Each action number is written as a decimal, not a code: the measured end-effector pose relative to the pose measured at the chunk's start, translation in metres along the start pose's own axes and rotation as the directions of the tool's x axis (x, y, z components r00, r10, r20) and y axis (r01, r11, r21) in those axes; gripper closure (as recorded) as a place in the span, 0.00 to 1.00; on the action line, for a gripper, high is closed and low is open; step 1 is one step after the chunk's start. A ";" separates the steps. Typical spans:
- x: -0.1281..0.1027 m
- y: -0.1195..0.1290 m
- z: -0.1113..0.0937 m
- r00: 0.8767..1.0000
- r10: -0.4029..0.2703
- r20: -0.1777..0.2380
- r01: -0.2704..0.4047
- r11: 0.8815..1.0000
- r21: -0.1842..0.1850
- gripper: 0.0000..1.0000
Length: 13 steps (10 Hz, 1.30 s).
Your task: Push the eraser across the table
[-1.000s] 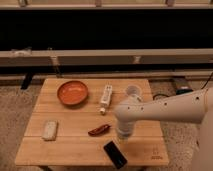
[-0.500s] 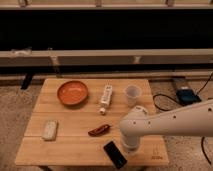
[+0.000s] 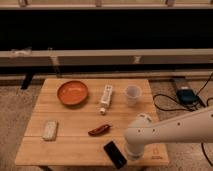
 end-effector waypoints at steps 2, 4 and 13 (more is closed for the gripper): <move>-0.001 0.004 0.008 1.000 -0.004 -0.004 0.004 1.000 -0.015 1.00; -0.005 0.008 0.014 1.000 -0.021 -0.011 0.021 0.999 -0.030 1.00; -0.050 -0.011 0.021 0.991 -0.133 0.016 0.134 0.990 -0.038 1.00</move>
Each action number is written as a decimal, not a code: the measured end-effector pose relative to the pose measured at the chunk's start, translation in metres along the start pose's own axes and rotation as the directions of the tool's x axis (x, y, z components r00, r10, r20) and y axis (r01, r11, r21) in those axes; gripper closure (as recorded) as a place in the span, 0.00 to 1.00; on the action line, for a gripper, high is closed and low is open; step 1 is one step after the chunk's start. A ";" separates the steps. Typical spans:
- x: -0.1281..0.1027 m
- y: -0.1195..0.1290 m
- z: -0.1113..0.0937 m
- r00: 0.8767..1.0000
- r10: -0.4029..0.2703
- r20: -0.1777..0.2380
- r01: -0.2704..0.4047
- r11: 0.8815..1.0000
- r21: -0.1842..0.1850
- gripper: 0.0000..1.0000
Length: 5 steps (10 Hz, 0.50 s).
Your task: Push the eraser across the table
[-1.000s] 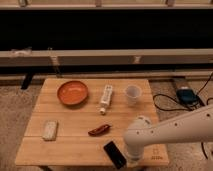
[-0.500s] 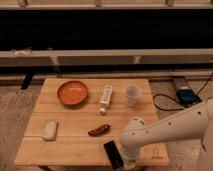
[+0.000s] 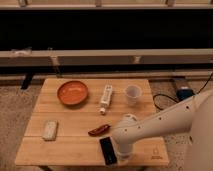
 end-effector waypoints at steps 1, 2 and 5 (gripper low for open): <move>-0.001 -0.003 0.001 1.000 -0.005 0.000 0.005 1.000 -0.001 1.00; -0.002 -0.006 0.002 1.000 -0.006 -0.002 0.006 1.000 -0.001 1.00; -0.003 -0.010 0.000 1.000 -0.017 -0.001 0.017 1.000 0.008 1.00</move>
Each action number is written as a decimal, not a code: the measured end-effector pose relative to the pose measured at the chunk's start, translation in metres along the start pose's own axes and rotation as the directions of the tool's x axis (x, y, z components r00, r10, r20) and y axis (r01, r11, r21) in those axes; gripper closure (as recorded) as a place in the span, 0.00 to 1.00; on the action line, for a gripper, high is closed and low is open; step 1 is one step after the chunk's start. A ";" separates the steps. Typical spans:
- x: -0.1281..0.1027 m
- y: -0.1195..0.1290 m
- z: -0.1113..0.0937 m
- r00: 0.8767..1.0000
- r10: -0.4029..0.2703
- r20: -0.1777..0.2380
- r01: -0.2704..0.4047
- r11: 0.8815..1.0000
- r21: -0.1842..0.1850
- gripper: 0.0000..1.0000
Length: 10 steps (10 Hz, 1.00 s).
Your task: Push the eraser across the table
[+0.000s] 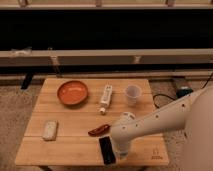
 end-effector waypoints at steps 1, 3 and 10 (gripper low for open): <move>-0.001 0.000 0.000 1.000 -0.002 -0.001 0.002 1.000 -0.002 1.00; -0.003 -0.009 -0.002 1.000 -0.008 0.005 0.008 1.000 0.010 1.00; -0.032 -0.069 -0.018 0.996 -0.082 0.036 0.079 0.994 0.074 1.00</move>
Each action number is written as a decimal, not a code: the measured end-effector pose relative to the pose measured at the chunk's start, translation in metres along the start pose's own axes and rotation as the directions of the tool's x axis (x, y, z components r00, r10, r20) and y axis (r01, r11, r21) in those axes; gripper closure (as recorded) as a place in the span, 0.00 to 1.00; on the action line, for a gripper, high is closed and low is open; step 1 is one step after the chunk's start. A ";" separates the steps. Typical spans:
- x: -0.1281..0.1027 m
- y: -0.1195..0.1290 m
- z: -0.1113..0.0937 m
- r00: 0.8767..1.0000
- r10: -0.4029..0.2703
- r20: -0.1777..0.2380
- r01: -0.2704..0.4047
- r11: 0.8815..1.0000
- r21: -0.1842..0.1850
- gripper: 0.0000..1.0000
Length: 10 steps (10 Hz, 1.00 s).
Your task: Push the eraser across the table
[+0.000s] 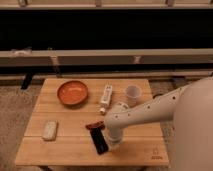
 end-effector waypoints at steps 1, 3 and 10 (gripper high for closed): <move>-0.006 -0.008 -0.002 1.000 -0.015 0.007 0.015 1.000 0.007 1.00; -0.010 -0.017 -0.004 0.999 -0.027 0.016 0.027 1.000 0.016 1.00; -0.036 -0.059 -0.013 0.994 -0.084 0.074 0.080 0.995 0.062 1.00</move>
